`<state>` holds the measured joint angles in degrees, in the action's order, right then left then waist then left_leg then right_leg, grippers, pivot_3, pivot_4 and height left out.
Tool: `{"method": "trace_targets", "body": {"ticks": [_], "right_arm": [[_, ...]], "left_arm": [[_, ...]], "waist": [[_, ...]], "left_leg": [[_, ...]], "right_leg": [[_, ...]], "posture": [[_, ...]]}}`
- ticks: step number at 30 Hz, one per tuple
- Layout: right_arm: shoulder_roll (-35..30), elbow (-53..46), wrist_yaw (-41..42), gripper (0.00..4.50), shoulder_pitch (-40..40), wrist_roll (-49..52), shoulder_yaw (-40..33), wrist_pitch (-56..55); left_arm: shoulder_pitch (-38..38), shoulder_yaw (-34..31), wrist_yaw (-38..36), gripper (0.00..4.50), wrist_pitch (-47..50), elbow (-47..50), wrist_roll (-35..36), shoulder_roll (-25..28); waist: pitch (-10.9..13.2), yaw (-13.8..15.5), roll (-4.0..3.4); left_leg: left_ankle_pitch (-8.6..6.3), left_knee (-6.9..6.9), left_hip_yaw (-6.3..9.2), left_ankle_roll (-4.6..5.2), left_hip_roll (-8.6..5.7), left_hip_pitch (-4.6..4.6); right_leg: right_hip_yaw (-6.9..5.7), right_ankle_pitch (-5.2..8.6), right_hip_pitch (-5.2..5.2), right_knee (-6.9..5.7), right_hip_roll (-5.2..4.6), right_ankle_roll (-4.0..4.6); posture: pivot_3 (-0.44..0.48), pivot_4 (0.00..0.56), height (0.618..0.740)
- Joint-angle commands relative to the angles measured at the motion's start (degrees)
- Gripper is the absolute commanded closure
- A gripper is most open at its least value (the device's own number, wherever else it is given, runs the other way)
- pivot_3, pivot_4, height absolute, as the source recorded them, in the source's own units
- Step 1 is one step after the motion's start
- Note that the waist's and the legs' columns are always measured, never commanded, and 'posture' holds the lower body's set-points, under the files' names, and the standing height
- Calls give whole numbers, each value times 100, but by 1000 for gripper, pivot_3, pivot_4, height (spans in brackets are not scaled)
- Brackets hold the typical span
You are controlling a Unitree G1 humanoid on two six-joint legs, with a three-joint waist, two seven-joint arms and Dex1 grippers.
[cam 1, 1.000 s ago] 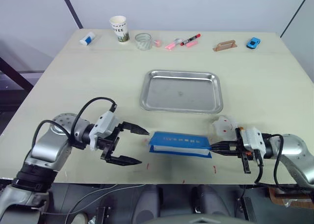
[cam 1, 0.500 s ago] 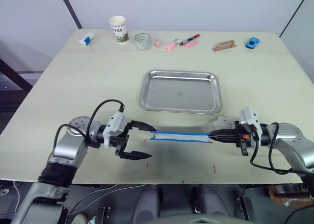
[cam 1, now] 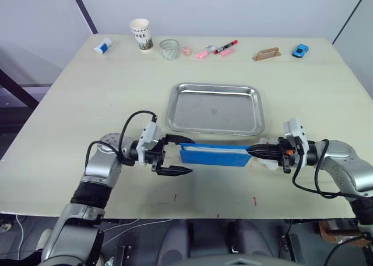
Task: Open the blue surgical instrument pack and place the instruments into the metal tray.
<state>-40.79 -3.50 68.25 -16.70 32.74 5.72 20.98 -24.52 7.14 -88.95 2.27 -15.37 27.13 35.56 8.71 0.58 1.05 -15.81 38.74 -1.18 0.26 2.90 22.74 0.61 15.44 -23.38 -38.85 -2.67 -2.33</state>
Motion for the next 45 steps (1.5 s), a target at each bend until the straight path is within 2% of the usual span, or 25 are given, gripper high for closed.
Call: {"method": "trace_targets", "body": {"ticks": [1,8,9,10,15,16,18,19,21,23,24,26,31,33,40,45], "right_arm": [[19,-128,-8,4500,42,-95,-86,1],[44,-192,-9,4500,45,-128,-135,25],[42,-198,-2,4500,46,-140,-136,6],[38,-212,0,4500,53,-153,-142,-21],[-25,-438,31,4500,146,7,-345,9],[-94,-534,79,3993,198,125,-442,107],[-198,-692,131,3529,301,277,-591,256],[-320,-781,187,2923,405,380,-711,372],[-543,-906,244,2388,635,556,-955,597],[-739,-898,281,1481,913,638,-1288,657],[-836,-904,330,806,1038,659,-1409,656],[-902,-912,345,80,1197,635,-1570,572],[-857,-808,77,80,1408,156,-1634,159],[-767,-667,-121,80,1342,-183,-1518,-109],[-294,-358,-581,80,867,-510,-1153,-29],[-227,47,-677,80,780,-906,-808,-74]], "left_arm": [[-51,-140,-154,754,13,-79,33,5],[-82,-115,-155,3995,-120,-300,-57,-34],[-84,-112,-153,4082,-132,-320,-65,-41],[-82,-111,-148,4425,-142,-329,-72,-48],[-41,-107,-126,4425,-183,-306,-90,-80],[-20,-113,-111,4500,-160,-241,-71,-85],[27,-127,-88,4500,-120,-122,-39,-81],[66,-130,-74,4500,-91,-24,-16,-75],[185,-121,-70,4500,-56,206,18,-46],[371,-63,-81,4500,-76,543,-4,1],[444,-53,-77,4500,-54,672,-2,20],[525,-69,-49,4500,-1,801,15,35],[596,-106,-6,4500,53,882,11,52],[606,-112,0,4500,60,889,3,64],[561,-84,-42,4500,-5,814,-58,76],[512,-59,-12,4500,29,791,-50,16]], "waist": [[0,0,0],[0,-2,0],[0,-2,0],[0,-2,0],[0,5,0],[0,6,0],[0,14,0],[0,12,0],[0,16,0],[0,19,0],[1,19,1],[1,15,1],[1,-1,0],[1,2,0],[2,3,-1],[2,29,-1]], "left_leg": [[0,0,0,0,0,0],[0,0,0,0,0,0],[0,0,0,0,0,0],[0,0,0,0,0,0],[0,0,0,0,0,0],[0,0,0,0,0,1],[0,1,-1,0,0,2],[0,1,0,0,0,3],[0,1,1,0,0,4],[0,1,2,0,0,7],[-1,1,2,0,0,7],[0,4,1,0,-1,7],[0,3,3,1,-1,3],[-1,3,2,0,-1,4],[0,3,2,0,-1,4],[0,3,2,0,-4,6]], "right_leg": [[0,0,0,0,0,0],[0,0,0,0,0,0],[0,0,0,0,0,0],[0,0,0,0,0,0],[0,0,0,0,0,0],[0,0,0,0,0,0],[0,0,0,0,-1,0],[0,0,0,1,-1,0],[-1,0,0,1,-1,0],[-1,0,0,4,-1,0],[2,0,1,5,-2,-1],[5,0,1,3,-2,-1],[5,0,1,0,1,-1],[6,0,1,2,1,-1],[6,0,0,1,1,-1],[8,0,0,3,0,-1]], "posture": [[0,150,737],[0,150,737],[0,150,737],[0,150,737],[0,150,737],[0,150,737],[0,150,737],[0,150,737],[0,150,737],[0,150,737],[0,150,737],[0,150,737],[0,150,737],[0,150,737],[0,150,737],[0,150,737]]}}
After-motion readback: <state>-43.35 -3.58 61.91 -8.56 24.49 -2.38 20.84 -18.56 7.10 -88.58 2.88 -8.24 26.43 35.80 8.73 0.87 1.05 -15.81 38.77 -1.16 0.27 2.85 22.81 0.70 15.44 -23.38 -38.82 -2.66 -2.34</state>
